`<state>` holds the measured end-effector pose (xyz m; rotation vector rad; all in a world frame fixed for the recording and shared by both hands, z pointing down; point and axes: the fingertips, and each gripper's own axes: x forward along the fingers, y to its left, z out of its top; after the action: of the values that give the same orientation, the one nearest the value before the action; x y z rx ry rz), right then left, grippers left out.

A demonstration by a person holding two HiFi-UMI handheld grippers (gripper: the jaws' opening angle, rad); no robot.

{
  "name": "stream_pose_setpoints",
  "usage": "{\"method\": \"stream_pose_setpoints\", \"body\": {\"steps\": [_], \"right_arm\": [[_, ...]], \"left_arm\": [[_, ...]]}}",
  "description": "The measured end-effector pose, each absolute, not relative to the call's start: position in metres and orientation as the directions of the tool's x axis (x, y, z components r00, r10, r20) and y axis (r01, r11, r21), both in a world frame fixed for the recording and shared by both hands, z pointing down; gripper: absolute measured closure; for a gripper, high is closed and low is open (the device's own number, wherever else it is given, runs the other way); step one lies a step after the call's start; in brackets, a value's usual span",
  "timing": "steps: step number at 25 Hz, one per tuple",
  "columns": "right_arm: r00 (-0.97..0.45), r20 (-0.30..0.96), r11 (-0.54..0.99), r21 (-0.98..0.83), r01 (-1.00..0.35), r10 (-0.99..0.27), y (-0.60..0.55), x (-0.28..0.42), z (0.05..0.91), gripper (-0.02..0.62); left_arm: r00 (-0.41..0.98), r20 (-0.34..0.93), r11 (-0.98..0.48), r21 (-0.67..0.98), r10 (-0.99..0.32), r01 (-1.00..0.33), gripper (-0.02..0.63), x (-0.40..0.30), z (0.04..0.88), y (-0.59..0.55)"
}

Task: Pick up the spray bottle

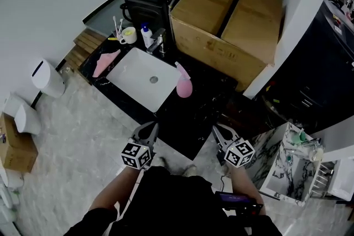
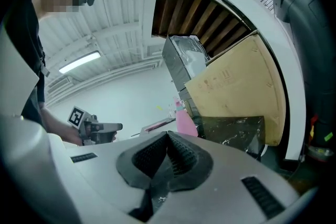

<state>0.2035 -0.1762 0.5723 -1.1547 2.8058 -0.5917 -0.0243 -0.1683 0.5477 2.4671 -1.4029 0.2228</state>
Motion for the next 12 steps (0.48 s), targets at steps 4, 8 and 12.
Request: {"method": "stream_pose_setpoints", "body": {"steps": [4,8,12], "right_arm": [[-0.71,0.088,0.638,-0.371,-0.675,-0.699,-0.186,0.204,0.569,0.569],[-0.689,0.108,0.613,-0.372,-0.697,-0.717,-0.193,0.208,0.571,0.569],[-0.679,0.132,0.604,-0.358,-0.712,-0.722,-0.2,0.207,0.571,0.569]], "left_arm": [[0.533,0.28,-0.505,0.17,-0.798,-0.846,0.598,-0.018,0.547,-0.187],[0.567,0.279,-0.54,0.174,-0.775,-0.823,0.598,-0.008,0.548,-0.211],[0.592,0.275,-0.567,0.171,-0.758,-0.806,0.597,0.001,0.549,-0.237]]}}
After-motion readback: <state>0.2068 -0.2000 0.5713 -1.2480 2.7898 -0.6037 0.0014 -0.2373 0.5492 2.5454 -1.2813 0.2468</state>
